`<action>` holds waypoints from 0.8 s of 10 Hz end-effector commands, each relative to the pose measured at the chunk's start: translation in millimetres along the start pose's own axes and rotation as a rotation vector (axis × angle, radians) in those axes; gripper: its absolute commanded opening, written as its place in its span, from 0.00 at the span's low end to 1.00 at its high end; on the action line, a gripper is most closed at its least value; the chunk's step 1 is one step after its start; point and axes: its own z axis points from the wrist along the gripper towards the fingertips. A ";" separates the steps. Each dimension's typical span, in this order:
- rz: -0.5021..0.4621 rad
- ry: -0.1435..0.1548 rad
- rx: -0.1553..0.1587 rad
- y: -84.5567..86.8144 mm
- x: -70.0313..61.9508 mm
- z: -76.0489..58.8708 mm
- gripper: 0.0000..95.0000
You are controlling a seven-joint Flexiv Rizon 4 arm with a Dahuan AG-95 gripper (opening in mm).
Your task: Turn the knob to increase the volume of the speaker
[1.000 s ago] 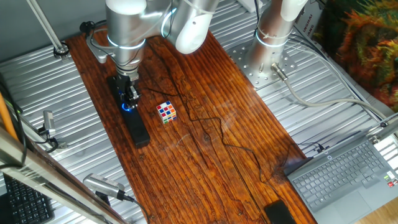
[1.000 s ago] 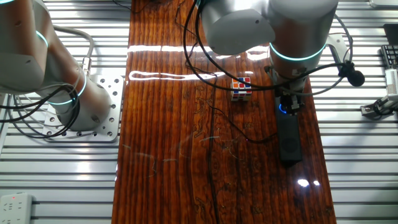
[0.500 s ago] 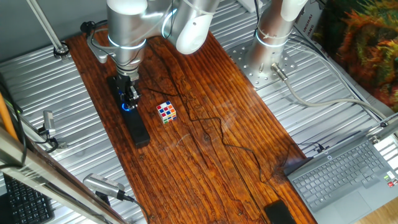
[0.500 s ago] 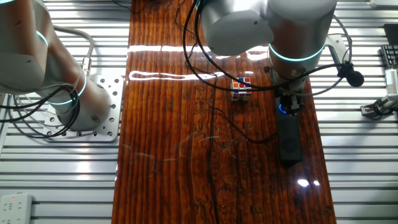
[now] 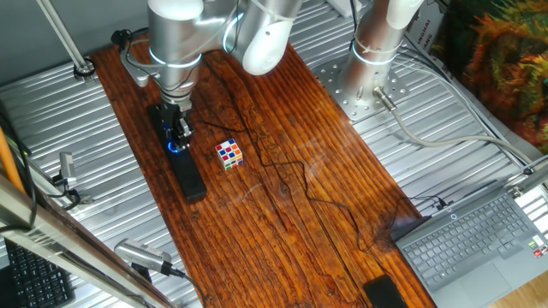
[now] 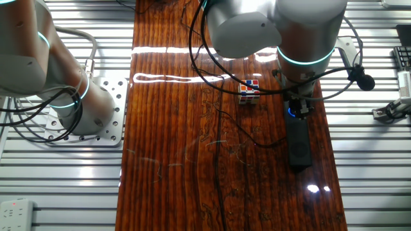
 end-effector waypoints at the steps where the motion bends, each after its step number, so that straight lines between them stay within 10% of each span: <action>1: 0.000 -0.002 0.000 -0.2 0.4 0.1 0.40; 8: 0.003 -0.003 0.000 -0.3 0.8 0.8 0.40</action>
